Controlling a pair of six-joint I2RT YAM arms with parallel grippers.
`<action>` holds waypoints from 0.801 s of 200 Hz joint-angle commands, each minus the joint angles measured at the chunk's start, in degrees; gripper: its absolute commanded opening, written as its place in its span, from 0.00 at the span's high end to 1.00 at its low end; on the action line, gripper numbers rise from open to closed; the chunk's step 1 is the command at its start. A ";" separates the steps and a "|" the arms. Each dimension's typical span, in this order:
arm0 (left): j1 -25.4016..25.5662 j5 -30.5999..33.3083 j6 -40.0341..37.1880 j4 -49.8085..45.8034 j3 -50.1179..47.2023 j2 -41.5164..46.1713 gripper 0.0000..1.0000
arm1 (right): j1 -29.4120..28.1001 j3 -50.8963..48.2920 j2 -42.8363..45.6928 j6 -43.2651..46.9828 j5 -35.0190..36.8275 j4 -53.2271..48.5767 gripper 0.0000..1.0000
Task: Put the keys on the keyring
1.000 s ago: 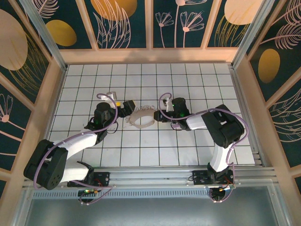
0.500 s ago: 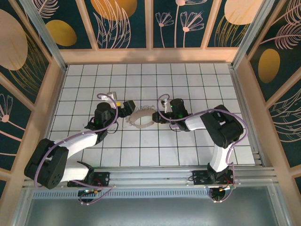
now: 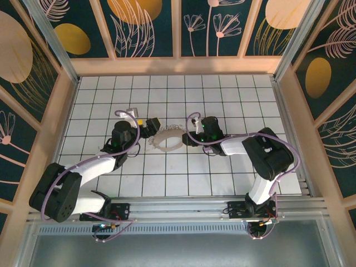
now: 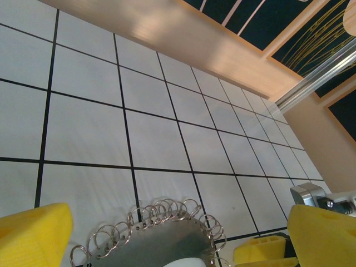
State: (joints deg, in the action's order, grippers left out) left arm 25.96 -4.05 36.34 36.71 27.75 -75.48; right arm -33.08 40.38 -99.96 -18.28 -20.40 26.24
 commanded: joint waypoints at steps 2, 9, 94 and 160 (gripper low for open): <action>0.41 -0.78 0.69 2.14 -0.14 -0.18 0.01 | -0.75 0.22 2.05 2.35 3.14 -2.74 0.60; 0.45 -0.78 0.70 2.14 -0.14 -0.04 0.01 | -0.89 0.32 1.97 2.50 3.50 -2.94 0.60; 0.41 -0.77 0.79 1.96 -0.23 0.16 0.01 | -2.66 2.49 -1.49 3.69 5.88 -4.01 0.67; 0.43 -0.95 0.68 2.14 -0.03 -0.34 0.01 | -2.65 4.16 -3.70 4.09 6.08 -4.00 0.73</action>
State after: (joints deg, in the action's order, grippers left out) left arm 25.96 -4.08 36.34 36.88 27.75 -75.48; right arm -35.38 42.65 -102.41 -15.29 -14.94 22.44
